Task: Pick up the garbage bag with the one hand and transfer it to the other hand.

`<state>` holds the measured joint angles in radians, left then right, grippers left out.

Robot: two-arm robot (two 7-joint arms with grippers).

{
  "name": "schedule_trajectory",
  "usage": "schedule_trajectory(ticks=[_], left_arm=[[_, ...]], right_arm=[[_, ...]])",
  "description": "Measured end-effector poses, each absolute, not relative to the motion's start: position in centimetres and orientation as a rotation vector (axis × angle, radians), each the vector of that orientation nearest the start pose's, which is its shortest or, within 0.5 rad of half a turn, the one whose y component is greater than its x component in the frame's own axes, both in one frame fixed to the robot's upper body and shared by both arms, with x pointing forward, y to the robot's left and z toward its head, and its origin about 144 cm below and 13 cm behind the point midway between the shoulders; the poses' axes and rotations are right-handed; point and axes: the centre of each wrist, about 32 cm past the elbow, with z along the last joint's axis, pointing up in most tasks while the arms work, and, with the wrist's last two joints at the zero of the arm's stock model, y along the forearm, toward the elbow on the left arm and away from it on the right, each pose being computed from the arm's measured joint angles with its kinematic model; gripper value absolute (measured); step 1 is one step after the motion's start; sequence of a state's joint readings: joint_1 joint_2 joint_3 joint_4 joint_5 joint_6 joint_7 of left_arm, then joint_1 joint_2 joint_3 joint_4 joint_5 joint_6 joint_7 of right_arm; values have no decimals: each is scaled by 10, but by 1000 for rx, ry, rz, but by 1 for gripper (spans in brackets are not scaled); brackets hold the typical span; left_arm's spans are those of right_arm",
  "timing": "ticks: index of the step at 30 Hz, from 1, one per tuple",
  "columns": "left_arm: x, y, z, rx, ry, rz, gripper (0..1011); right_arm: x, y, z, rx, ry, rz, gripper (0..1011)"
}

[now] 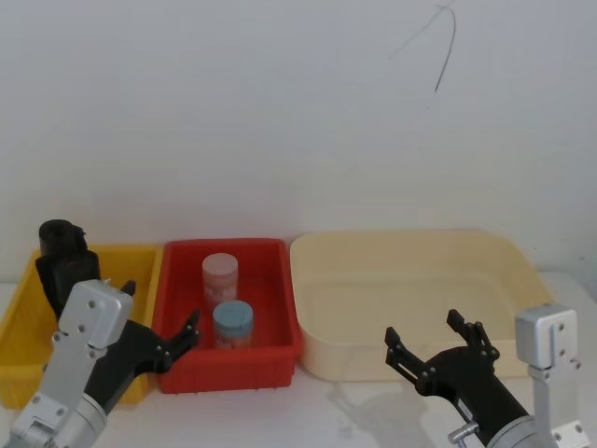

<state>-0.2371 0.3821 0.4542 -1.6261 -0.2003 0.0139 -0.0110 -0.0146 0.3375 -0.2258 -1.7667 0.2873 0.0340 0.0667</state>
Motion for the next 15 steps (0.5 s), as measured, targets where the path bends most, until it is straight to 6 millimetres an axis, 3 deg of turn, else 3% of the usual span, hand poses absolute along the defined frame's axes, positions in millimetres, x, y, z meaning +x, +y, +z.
schedule_trajectory(ticks=[15], left_arm=[[492,198,1204,61,-268,1124,1002]], right_arm=[[443,-237,1189,26,-75,-1229,1001]])
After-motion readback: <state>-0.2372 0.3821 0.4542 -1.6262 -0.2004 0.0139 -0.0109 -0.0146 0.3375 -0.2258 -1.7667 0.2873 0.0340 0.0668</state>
